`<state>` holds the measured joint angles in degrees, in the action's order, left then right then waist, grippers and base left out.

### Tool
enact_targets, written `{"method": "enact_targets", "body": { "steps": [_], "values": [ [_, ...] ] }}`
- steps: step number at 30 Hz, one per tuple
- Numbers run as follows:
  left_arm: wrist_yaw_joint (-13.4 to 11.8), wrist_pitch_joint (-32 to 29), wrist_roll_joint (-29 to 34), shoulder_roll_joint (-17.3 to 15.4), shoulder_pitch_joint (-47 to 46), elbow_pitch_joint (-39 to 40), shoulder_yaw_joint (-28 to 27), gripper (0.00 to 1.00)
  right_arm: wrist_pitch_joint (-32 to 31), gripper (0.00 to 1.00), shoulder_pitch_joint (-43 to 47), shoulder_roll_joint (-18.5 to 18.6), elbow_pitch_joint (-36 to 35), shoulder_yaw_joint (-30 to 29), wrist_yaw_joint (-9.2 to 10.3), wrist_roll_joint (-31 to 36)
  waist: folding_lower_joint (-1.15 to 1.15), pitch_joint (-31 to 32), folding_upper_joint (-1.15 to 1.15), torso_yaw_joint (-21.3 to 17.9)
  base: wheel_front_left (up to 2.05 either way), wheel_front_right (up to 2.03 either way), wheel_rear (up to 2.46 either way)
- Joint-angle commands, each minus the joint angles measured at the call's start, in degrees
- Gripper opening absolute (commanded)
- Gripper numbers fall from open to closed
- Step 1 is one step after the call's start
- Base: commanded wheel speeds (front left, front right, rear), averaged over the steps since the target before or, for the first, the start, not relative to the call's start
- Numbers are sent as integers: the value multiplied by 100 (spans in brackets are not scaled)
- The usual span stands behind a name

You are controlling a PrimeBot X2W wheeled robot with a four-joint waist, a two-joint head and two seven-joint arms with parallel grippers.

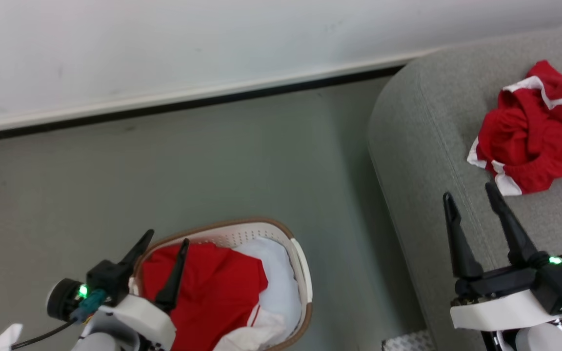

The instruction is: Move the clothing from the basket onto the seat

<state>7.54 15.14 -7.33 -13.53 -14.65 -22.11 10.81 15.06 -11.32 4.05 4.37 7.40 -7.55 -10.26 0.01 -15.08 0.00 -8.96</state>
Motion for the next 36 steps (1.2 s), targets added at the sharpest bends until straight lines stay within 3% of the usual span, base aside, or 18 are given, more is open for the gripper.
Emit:
{"method": "enact_targets", "body": {
  "steps": [1,7,16,24,36],
  "values": [
    [-11,1,-155,-61,-152,-187,146,100,16,100,-117,-17,-77,-50,13,-21,-1,-336,0,-188,0,0,0],
    [-10,1,-336,-477,-961,-1439,1193,100,9,100,-404,-107,-427,-136,13,-98,-1,-903,0,-408,0,0,0],
    [-10,-230,-382,-702,-2067,-3190,2793,100,8,100,-734,-119,-915,-116,13,-251,-1,-1683,0,-681,0,0,0],
    [-10,-465,-446,-962,-2773,-4069,3846,100,7,100,-1017,-120,-1257,-3,13,-512,-1,-2346,0,-998,0,0,0],
    [-10,-921,205,-1316,-3436,-4924,4890,100,7,100,-1198,-119,-1850,240,13,-746,-1,-3120,0,-1415,0,0,0]
  ]
}}
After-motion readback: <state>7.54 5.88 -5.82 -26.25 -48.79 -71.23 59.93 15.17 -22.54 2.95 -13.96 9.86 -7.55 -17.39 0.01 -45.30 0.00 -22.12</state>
